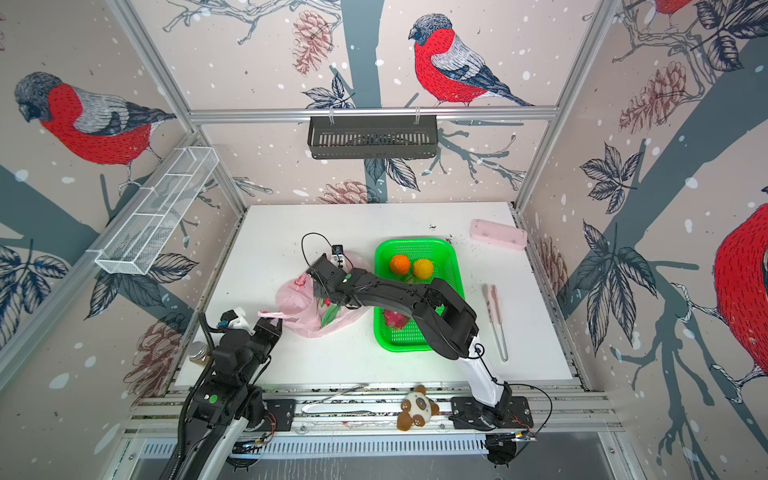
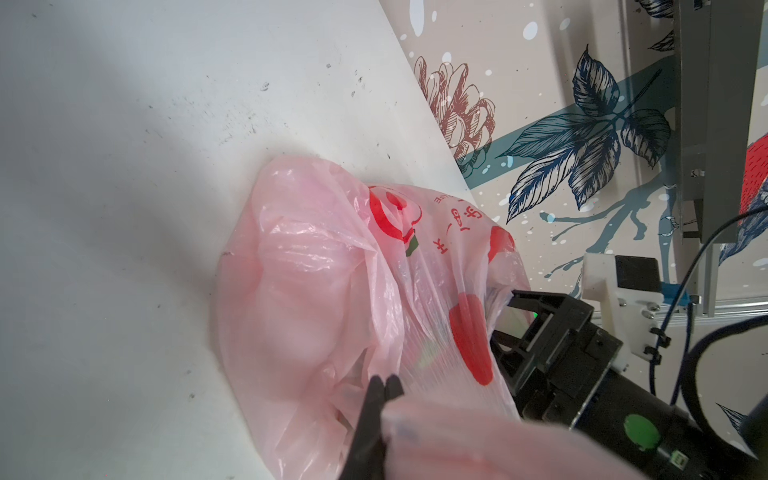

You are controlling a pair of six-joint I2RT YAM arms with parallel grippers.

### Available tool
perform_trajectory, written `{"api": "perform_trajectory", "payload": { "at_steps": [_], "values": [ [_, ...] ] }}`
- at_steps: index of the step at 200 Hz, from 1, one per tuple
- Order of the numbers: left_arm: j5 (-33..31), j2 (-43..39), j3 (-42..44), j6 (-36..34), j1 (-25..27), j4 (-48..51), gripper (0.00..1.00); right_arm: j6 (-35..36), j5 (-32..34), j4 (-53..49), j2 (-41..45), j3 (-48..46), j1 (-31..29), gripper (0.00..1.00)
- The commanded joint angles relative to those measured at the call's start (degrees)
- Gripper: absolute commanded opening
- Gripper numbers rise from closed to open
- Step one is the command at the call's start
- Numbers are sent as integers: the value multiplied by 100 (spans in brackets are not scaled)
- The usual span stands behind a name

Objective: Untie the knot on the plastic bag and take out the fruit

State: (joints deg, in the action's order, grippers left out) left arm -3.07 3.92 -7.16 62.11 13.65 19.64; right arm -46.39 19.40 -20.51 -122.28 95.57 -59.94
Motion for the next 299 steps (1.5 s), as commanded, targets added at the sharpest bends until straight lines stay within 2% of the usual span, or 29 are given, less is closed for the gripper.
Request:
{"api": "perform_trajectory", "payload": {
  "at_steps": [1,59,115,195,223,253,299],
  "values": [
    [163,-45,51,51,6,247,0,-239,-50,239,-67,5,8,99],
    [262,-389,33,91,2,602,0,-1101,-217,383,-175,-46,35,99],
    [307,-383,1,37,6,607,0,-1746,-269,538,-183,-263,75,99],
    [350,-386,56,28,6,542,0,-2194,-460,650,-370,-309,196,100],
    [342,-384,57,23,6,534,0,-2250,-522,762,-434,-380,236,97],
    [340,-389,74,21,6,543,0,-2236,-588,890,-449,-467,263,91],
    [316,-389,49,3,6,597,0,-2101,-630,995,-456,-469,256,67]
  ]
}}
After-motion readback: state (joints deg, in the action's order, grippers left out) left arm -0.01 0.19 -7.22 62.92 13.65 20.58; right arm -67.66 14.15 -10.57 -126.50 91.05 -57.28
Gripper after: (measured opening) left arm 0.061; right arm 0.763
